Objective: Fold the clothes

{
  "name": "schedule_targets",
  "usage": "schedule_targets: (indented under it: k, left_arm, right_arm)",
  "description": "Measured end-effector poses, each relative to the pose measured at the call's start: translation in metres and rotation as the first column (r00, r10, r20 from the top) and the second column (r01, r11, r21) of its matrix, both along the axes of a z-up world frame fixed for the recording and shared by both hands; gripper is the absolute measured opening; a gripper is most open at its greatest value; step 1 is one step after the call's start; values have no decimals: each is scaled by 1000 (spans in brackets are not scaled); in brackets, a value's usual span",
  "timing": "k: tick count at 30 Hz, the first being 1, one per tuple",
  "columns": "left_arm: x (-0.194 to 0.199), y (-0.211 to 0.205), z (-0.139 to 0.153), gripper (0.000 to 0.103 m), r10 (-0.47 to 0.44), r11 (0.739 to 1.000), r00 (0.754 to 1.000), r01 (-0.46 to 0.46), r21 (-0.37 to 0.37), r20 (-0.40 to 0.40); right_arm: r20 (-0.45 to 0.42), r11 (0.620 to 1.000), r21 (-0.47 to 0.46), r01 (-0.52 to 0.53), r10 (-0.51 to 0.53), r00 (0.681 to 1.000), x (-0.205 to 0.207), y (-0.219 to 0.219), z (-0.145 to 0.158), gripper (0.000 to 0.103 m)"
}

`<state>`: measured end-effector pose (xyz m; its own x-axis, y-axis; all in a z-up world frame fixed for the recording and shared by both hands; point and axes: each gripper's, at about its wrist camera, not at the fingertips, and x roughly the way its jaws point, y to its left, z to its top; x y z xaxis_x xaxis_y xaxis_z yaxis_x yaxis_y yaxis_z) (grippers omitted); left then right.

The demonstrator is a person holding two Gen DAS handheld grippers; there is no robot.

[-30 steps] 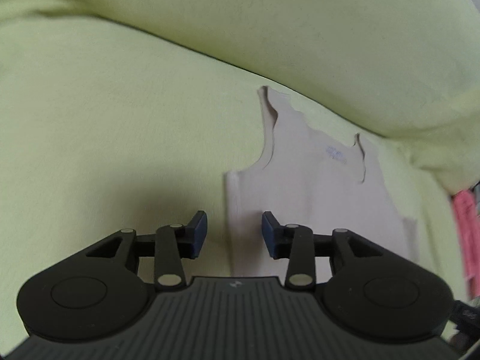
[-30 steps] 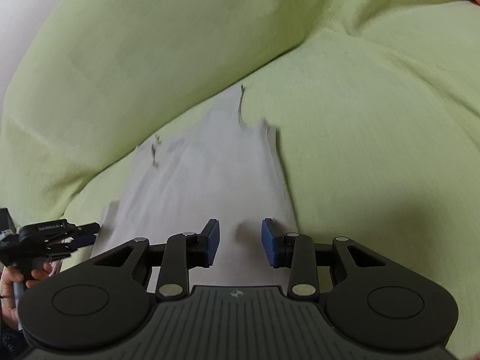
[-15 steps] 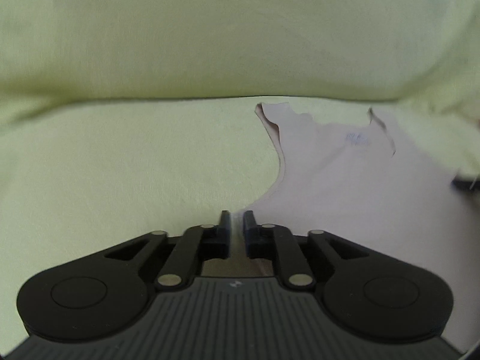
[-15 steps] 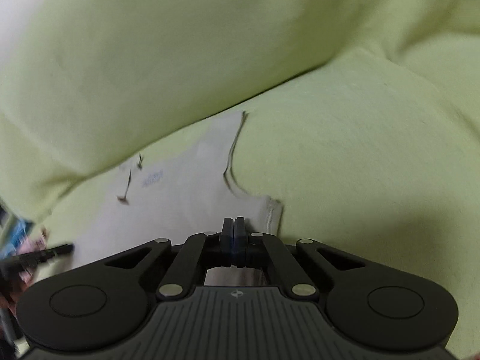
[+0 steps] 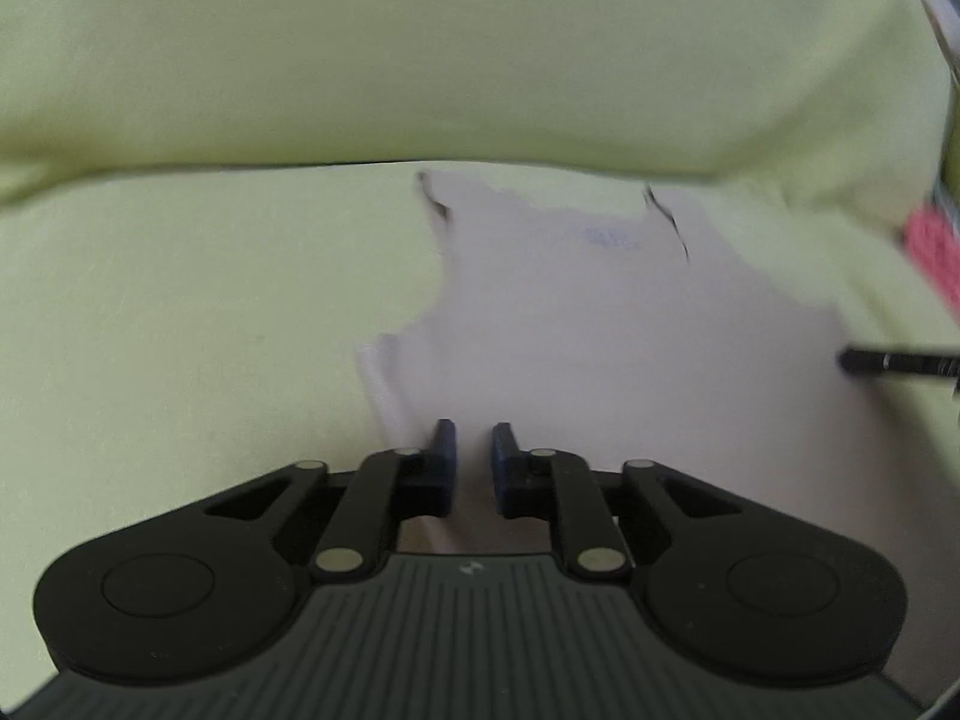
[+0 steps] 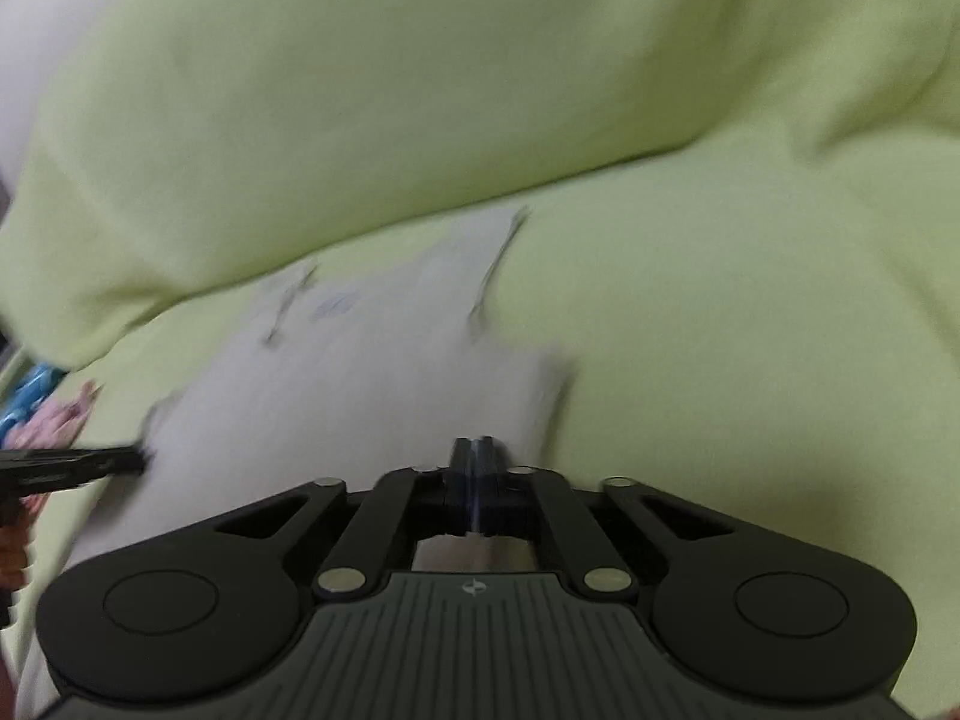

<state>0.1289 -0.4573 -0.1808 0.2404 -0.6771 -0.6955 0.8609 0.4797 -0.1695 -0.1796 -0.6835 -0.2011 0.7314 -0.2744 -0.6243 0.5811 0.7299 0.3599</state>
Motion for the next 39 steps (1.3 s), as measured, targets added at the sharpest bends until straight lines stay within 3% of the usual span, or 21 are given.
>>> schedule_targets:
  k: [3,5,10,12,15,18,21,23,24,26,29,32,35,39]
  left_arm:
    - [0,-17,19,7,-63,996,998,62,-67,-10]
    - [-6,-41,21,11,-134,989,991,132,-69,-17]
    - [4,-97,-9,12,-189,981,981,190,30,-43]
    - [9,-109,-13,13,-208,978,978,208,22,-11]
    - [29,-131,-14,13,-196,980,980,196,27,17]
    - [55,-160,-18,14,-143,989,986,139,43,92]
    - [81,-184,-17,13,-59,997,992,54,47,109]
    - [88,-182,-7,11,-32,999,996,32,-1,86]
    - [87,-175,-2,11,-62,997,996,65,-47,58]
    - [81,-159,4,11,-132,987,991,134,-94,21]
    - [70,-151,-7,14,-225,974,974,225,-38,23]
    - [72,-157,-22,14,-202,979,978,202,15,56]
    - [76,-183,-21,17,-120,991,987,113,66,111]
    - [80,-213,-10,17,27,991,994,-41,126,110]
  right_arm:
    - [29,996,-62,-68,70,997,18,-9,14,11]
    - [-5,987,-80,-142,142,990,45,-10,15,11]
    - [-80,967,-100,-233,225,971,99,-27,-4,11]
    - [-91,968,-91,-235,227,970,116,-38,-8,8]
    - [-104,965,-126,-231,218,970,135,-59,-11,4]
    - [-104,978,-116,-173,161,981,154,-90,-13,4]
    - [-111,989,-111,-94,81,990,166,-115,-14,4]
    - [-79,991,-107,-74,66,995,160,-116,-6,10]
    - [-56,992,-106,-73,67,996,155,-113,-2,14]
    - [-48,988,-109,-108,103,994,146,-101,1,14]
    - [-80,979,-110,-171,163,983,142,-88,-5,14]
    - [-132,973,-135,-187,170,977,153,-89,-15,12]
    - [-150,981,-133,-139,119,982,167,-104,-16,12]
    - [-165,993,-104,-50,33,986,170,-111,-2,15]
